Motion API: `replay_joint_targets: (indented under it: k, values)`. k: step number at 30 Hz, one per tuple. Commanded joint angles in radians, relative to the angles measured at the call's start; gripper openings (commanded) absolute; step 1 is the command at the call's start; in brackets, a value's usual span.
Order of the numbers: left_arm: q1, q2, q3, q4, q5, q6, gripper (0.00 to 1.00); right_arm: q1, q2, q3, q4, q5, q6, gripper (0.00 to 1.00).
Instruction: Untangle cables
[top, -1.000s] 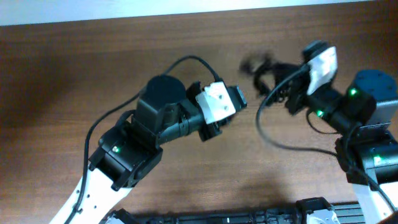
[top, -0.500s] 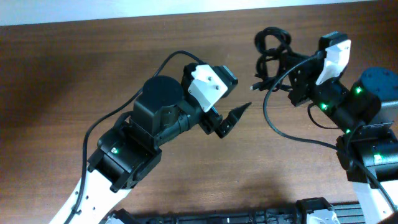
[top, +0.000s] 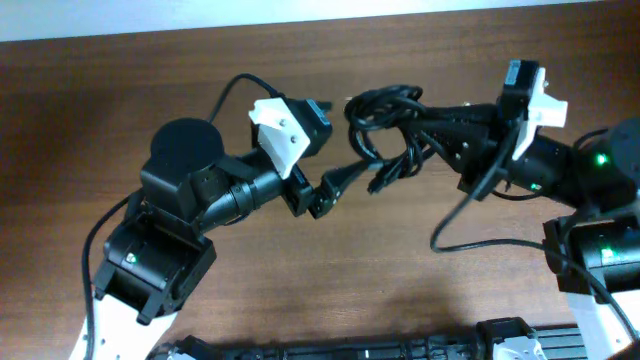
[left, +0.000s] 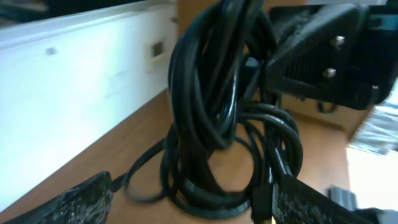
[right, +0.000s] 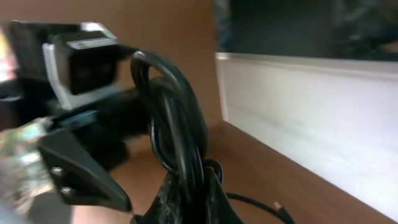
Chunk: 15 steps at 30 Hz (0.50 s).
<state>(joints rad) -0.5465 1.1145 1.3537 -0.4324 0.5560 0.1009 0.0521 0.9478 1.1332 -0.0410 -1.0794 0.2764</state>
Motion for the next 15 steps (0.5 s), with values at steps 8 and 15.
replay_joint_targets:
  k: [8,15]
  values:
    - [0.006,0.049,0.001,0.076,0.215,0.028,0.41,-0.001,-0.005,0.017,0.036,-0.147,0.103,0.04]
    - [0.006,0.051,0.001,0.072,0.215,0.028,0.0,-0.001,0.004,0.017,0.035,-0.013,0.002,0.04]
